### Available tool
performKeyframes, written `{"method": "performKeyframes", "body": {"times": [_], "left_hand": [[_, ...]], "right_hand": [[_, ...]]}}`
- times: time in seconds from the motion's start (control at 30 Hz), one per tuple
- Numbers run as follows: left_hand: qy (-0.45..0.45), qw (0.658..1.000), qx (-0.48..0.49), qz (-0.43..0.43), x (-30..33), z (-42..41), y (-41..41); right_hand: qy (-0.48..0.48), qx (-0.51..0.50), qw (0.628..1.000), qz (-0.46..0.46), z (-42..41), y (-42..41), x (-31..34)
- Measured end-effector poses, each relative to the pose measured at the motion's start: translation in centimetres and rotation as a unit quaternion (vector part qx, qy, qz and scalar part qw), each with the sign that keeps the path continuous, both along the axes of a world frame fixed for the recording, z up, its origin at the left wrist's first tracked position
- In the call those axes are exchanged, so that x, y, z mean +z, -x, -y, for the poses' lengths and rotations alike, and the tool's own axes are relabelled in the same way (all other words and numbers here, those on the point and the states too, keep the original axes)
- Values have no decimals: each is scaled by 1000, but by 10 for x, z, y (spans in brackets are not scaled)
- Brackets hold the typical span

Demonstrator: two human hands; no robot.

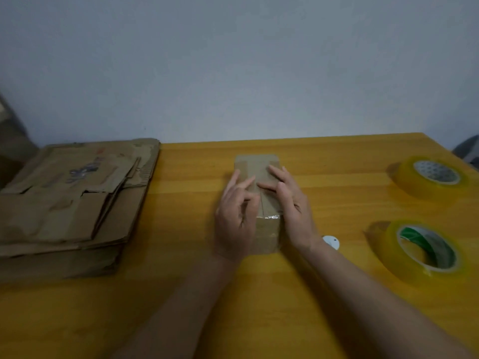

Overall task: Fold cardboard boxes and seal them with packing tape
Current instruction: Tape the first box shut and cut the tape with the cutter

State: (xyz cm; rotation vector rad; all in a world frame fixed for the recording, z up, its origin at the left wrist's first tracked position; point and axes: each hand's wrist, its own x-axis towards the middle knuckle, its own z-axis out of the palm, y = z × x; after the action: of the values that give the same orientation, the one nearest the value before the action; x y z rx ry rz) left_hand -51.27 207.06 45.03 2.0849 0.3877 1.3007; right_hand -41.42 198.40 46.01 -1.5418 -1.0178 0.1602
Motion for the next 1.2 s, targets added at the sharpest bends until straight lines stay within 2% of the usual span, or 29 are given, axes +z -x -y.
{"method": "performKeyframes", "body": {"times": [0.13, 0.37, 0.43, 0.53, 0.57, 0.63, 0.7, 0.77, 0.83, 0.93, 1.03, 1.1, 1.13, 1.17, 1.2], "left_hand": [[-73, 997, -33, 14, -9, -11, 1], [-154, 982, -110, -3, -22, -25, 4], [-200, 970, -130, -40, -24, -32, 10], [-249, 955, -128, -104, -21, -42, 21], [-225, 960, -117, -115, -16, -41, 25], [-110, 986, -63, -105, 8, -27, 30], [0, 992, 48, -113, 40, -5, 26], [37, 960, 118, -253, 62, 13, 16], [46, 912, 129, -386, 69, 24, 11], [30, 892, 144, -428, 69, 29, 17], [34, 877, 138, -459, 71, 27, 34], [76, 888, 138, -432, 73, 23, 47], [131, 905, 126, -384, 73, 18, 53], [212, 922, 96, -308, 72, 13, 59], [308, 926, 48, -215, 69, 8, 64]], "right_hand": [[16, 25, 987, 156, 6, -13, -12], [19, 44, 952, 301, 10, -34, -17], [44, 55, 949, 307, 15, -34, -16], [123, 70, 964, 227, 26, -25, -8], [150, 71, 966, 196, 30, -20, -7], [178, 71, 973, 131, 36, -7, -6], [168, 93, 980, 59, 39, 7, -6], [157, 93, 983, 16, 41, 22, -4], [138, 66, 987, -49, 45, 35, 3], [111, -9, 990, -84, 52, 41, 11], [191, -54, 977, -80, 58, 34, 7], [236, -62, 967, -75, 62, 34, 5], [234, -64, 966, -86, 63, 36, 6], [224, -65, 966, -108, 64, 38, 9], [213, -67, 964, -145, 64, 40, 12]]}}
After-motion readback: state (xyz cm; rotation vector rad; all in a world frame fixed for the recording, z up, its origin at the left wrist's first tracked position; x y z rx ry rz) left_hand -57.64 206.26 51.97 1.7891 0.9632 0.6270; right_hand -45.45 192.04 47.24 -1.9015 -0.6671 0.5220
